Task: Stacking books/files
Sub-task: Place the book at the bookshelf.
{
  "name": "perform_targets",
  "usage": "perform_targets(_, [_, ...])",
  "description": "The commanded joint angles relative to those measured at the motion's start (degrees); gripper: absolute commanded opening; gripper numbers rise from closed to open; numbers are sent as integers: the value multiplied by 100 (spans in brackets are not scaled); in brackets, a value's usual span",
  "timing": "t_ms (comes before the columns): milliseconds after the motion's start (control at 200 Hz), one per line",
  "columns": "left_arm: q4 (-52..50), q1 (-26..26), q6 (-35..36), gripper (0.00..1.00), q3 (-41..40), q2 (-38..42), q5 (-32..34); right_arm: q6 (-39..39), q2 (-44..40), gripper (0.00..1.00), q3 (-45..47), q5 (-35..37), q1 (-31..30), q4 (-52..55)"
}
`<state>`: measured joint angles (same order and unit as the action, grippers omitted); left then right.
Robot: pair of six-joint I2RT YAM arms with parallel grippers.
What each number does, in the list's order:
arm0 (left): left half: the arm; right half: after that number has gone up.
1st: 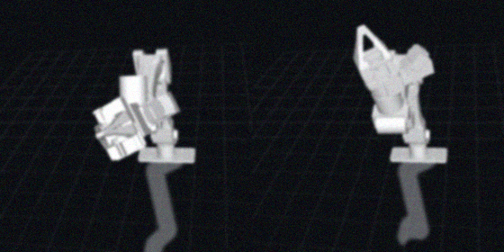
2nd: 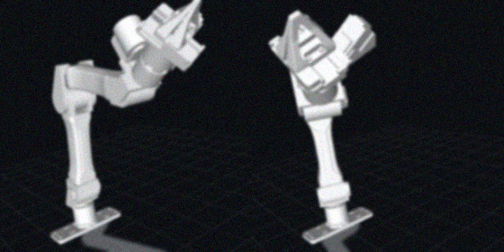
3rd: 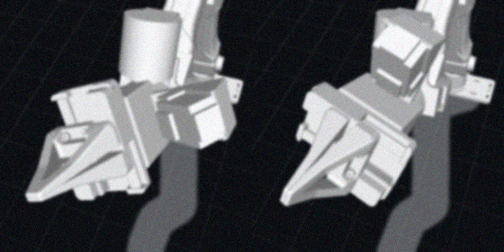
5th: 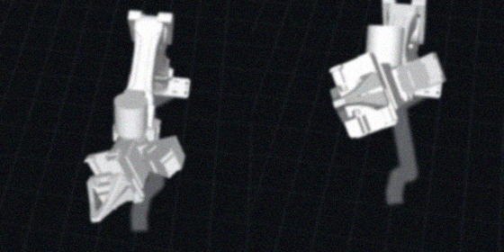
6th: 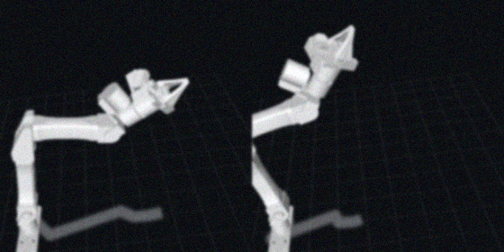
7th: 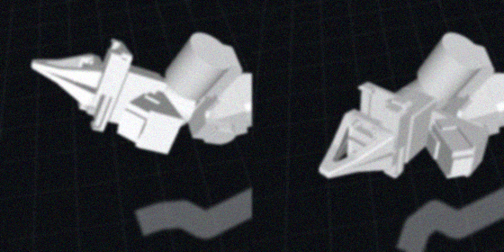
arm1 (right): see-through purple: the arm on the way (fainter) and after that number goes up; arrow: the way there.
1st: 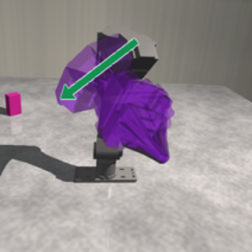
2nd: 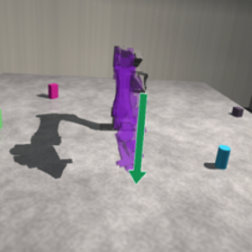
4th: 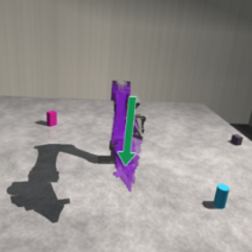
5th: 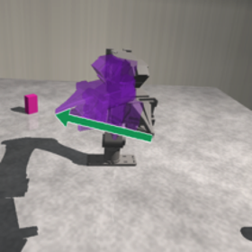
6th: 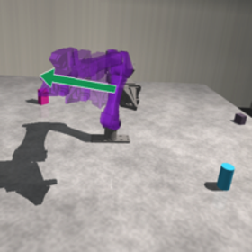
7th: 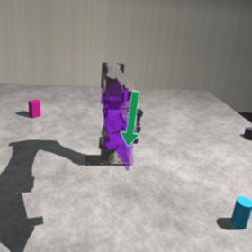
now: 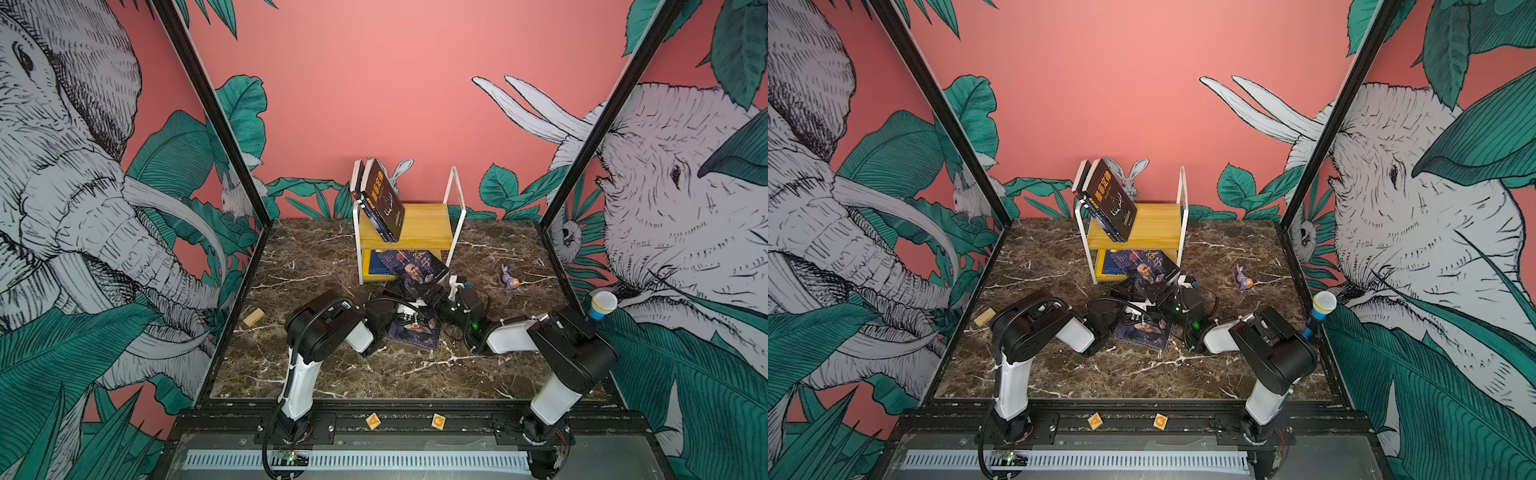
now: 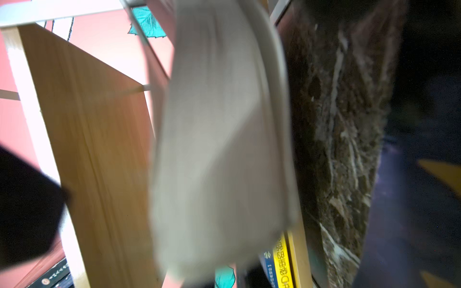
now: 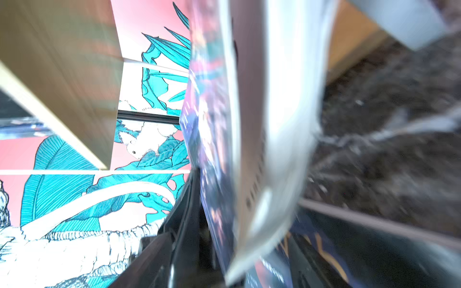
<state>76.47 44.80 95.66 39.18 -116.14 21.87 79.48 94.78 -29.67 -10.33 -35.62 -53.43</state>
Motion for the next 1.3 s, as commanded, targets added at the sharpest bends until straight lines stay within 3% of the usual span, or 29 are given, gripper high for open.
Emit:
perform_targets(0, [387, -8, 154, 0, 145, 143, 194, 154, -559, 76, 314, 120, 43, -285])
perform_targets(280, [-57, 191, 271, 0, 276, 229, 799, -566, -2237, 77, 716, 599, 189, 1458])
perform_targets(400, [-325, 423, 133, 0, 278, 382, 1093, -707, -2423, 74, 456, 663, 187, 1959])
perform_targets(575, [-1067, 504, -264, 0, 441, 673, 1470, -637, -1921, 67, 58, 653, 176, 1968])
perform_targets(940, [-978, 486, -270, 0, 278, 835, 1428, -551, -627, 55, -713, 772, 169, 1740])
perform_targets(1150, [-881, 486, -267, 0, 166, 838, 1416, -432, 129, 43, -1160, 636, 160, 1375])
perform_targets(1295, [-804, 488, -257, 0, 68, 838, 1430, -412, 440, 43, -1423, 575, 152, 1220])
